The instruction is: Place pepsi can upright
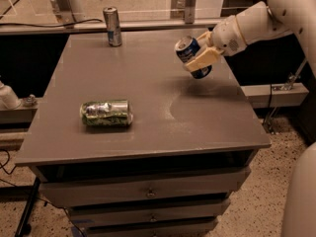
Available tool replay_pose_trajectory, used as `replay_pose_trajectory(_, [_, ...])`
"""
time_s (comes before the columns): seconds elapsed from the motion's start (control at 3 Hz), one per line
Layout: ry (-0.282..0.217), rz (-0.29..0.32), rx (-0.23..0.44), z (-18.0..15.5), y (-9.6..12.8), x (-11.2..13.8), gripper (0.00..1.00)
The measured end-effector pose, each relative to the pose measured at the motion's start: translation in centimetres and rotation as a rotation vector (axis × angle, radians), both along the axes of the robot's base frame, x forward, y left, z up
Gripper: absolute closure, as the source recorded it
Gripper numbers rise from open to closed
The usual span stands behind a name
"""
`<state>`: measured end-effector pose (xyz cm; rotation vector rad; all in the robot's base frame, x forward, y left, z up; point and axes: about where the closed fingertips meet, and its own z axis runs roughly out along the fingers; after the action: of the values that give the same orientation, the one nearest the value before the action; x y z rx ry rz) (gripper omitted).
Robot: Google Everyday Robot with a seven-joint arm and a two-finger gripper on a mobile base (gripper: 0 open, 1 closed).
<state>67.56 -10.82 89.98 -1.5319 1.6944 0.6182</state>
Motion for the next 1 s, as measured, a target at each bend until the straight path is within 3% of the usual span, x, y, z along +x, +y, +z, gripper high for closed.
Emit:
replay_pose_trajectory(0.33, [0.001, 0.0, 0.0, 0.0, 0.0, 0.0, 1.0])
replay_pose_trajectory(1.0, [-0.006, -0.053, 0.275, 0.8, -1.2, 0.3, 1.0])
